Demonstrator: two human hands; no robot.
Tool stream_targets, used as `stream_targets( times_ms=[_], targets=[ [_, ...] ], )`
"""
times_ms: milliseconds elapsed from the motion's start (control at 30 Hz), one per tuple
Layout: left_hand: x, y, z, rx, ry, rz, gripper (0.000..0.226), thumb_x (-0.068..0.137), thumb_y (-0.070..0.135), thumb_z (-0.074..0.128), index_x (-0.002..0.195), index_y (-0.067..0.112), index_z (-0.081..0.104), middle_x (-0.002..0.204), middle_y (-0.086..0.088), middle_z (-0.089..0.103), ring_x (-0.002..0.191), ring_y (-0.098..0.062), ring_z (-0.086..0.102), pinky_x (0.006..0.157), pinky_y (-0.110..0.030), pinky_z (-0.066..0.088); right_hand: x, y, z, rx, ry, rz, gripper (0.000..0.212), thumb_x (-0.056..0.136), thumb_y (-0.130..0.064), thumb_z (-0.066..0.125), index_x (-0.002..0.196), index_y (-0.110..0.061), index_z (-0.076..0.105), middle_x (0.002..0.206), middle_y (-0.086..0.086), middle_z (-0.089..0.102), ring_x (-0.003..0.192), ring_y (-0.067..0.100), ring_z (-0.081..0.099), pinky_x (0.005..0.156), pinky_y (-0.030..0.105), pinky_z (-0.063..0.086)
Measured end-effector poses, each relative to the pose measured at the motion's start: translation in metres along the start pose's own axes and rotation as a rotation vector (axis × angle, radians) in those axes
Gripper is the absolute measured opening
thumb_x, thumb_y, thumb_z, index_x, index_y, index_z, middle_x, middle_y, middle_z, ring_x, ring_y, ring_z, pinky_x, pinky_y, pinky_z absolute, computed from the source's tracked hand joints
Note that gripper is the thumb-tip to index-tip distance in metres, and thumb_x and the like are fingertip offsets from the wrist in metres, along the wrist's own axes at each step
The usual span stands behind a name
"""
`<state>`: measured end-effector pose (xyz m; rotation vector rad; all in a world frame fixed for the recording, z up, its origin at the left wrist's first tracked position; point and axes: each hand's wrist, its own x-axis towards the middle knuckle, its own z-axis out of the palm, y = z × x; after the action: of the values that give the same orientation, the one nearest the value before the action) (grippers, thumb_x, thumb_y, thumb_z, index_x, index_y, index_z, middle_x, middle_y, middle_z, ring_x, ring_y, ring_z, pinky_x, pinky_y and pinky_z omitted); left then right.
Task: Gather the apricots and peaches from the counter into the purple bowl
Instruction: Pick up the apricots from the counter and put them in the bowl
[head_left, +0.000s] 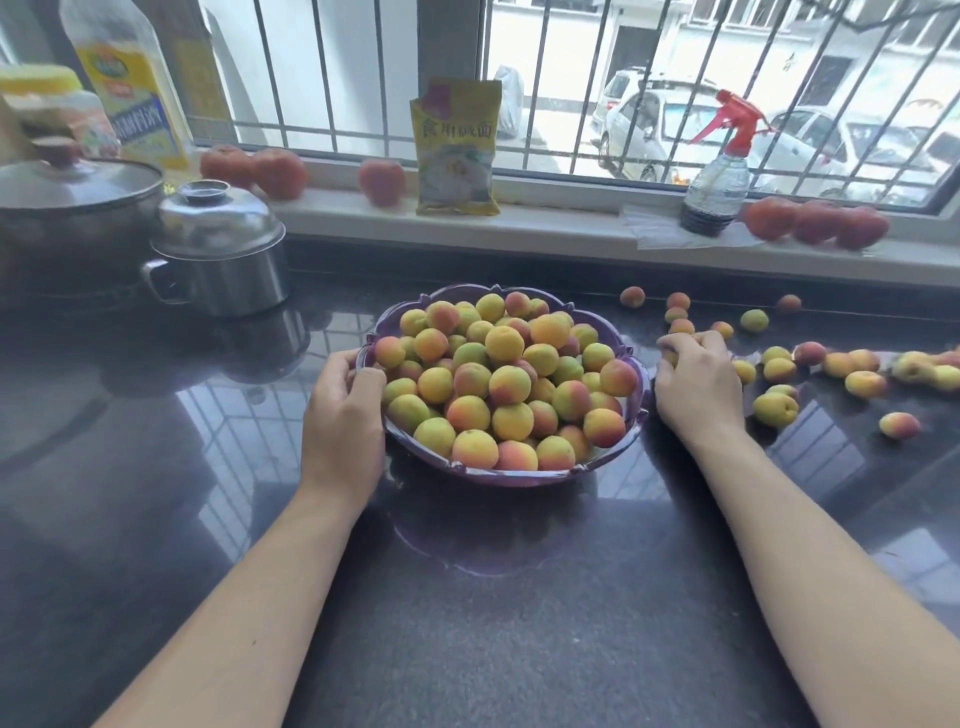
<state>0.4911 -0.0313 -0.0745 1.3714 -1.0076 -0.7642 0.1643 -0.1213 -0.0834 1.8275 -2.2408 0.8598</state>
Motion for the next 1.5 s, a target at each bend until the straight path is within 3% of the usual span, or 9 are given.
stream_targets(
  times_ms=[167, 400, 533, 633, 700, 900, 1200, 1333, 1500],
  targets=[
    [-0.001, 0.001, 0.0, -0.022, -0.013, -0.031, 0.027, 0.083, 0.038, 0.047, 0.097, 0.025, 0.066, 0.08, 0.016, 0.068, 0.069, 0.006, 0.06, 0.066, -0.028, 0.046, -0.001, 0.001, -0.004, 0.156, 0.018, 0.031, 0.029, 0.095, -0.013, 0.062, 0.123, -0.014, 0.068, 0.122, 0.021, 0.054, 0.113, 0.039, 0.054, 0.095, 0.043, 0.045],
    [0.001, 0.001, 0.0, -0.011, -0.007, -0.035, 0.025, 0.083, 0.037, 0.048, 0.096, 0.026, 0.066, 0.076, 0.023, 0.069, 0.081, -0.008, 0.062, 0.073, -0.034, 0.049, 0.005, -0.008, -0.031, 0.463, 0.108, 0.085, 0.032, 0.095, -0.021, 0.065, 0.126, -0.02, 0.063, 0.112, 0.009, 0.067, 0.103, 0.025, 0.063, 0.092, 0.037, 0.051],
    [0.0, 0.002, 0.0, -0.012, -0.005, -0.034, 0.026, 0.083, 0.037, 0.047, 0.097, 0.026, 0.066, 0.077, 0.023, 0.069, 0.077, -0.003, 0.062, 0.072, -0.033, 0.049, -0.011, -0.048, -0.091, 0.799, -0.195, -0.03, 0.029, 0.094, -0.017, 0.071, 0.12, -0.022, 0.059, 0.108, -0.003, 0.073, 0.094, 0.014, 0.068, 0.078, 0.03, 0.053],
    [0.0, 0.001, 0.001, -0.017, 0.0, -0.037, 0.026, 0.082, 0.037, 0.047, 0.096, 0.027, 0.066, 0.076, 0.024, 0.069, 0.075, 0.0, 0.061, 0.071, -0.032, 0.048, -0.032, -0.074, -0.125, 0.799, -0.537, -0.248, 0.026, 0.093, -0.012, 0.07, 0.116, -0.023, 0.066, 0.107, -0.004, 0.075, 0.101, 0.009, 0.071, 0.083, 0.027, 0.059],
    [0.0, 0.001, 0.001, -0.012, -0.002, -0.039, 0.026, 0.083, 0.037, 0.047, 0.097, 0.027, 0.067, 0.077, 0.023, 0.07, 0.078, -0.003, 0.063, 0.073, -0.033, 0.049, -0.043, -0.087, -0.126, 0.712, -0.631, -0.345, 0.025, 0.092, -0.013, 0.071, 0.112, -0.029, 0.069, 0.105, -0.005, 0.075, 0.099, 0.011, 0.071, 0.085, 0.029, 0.059],
    [-0.003, 0.004, 0.001, -0.02, -0.009, -0.029, 0.026, 0.083, 0.037, 0.046, 0.097, 0.027, 0.066, 0.079, 0.017, 0.068, 0.068, 0.008, 0.06, 0.066, -0.026, 0.046, -0.047, -0.091, -0.101, 0.425, -0.595, -0.408, 0.021, 0.091, -0.036, 0.071, 0.111, -0.037, 0.065, 0.102, -0.019, 0.067, 0.087, -0.01, 0.059, 0.072, 0.014, 0.047],
    [-0.001, 0.003, 0.0, -0.001, -0.003, -0.031, 0.026, 0.082, 0.039, 0.046, 0.096, 0.027, 0.065, 0.082, 0.015, 0.069, 0.082, -0.006, 0.063, 0.071, -0.033, 0.048, -0.047, -0.09, -0.087, 0.322, -0.492, -0.507, 0.023, 0.093, -0.043, 0.068, 0.113, -0.033, 0.073, 0.105, -0.018, 0.063, 0.101, 0.0, 0.051, 0.083, 0.017, 0.036],
    [0.0, 0.002, 0.001, 0.003, 0.005, -0.024, 0.026, 0.082, 0.037, 0.046, 0.095, 0.026, 0.065, 0.074, 0.027, 0.068, 0.069, 0.008, 0.059, 0.067, -0.029, 0.045, -0.047, -0.088, -0.083, 0.427, -0.455, -0.436, 0.022, 0.088, -0.044, 0.074, 0.106, -0.032, 0.069, 0.089, -0.029, 0.066, 0.082, -0.007, 0.058, 0.072, 0.017, 0.041],
    [0.002, 0.0, 0.001, 0.013, 0.018, -0.03, 0.028, 0.082, 0.037, 0.047, 0.097, 0.025, 0.066, 0.076, 0.029, 0.068, 0.07, 0.009, 0.059, 0.073, -0.033, 0.047, -0.049, -0.089, -0.084, 0.42, -0.449, -0.455, 0.017, 0.087, -0.042, 0.077, 0.087, -0.028, 0.067, 0.072, -0.039, 0.057, 0.064, -0.006, 0.052, 0.053, 0.013, 0.034]
  ],
)
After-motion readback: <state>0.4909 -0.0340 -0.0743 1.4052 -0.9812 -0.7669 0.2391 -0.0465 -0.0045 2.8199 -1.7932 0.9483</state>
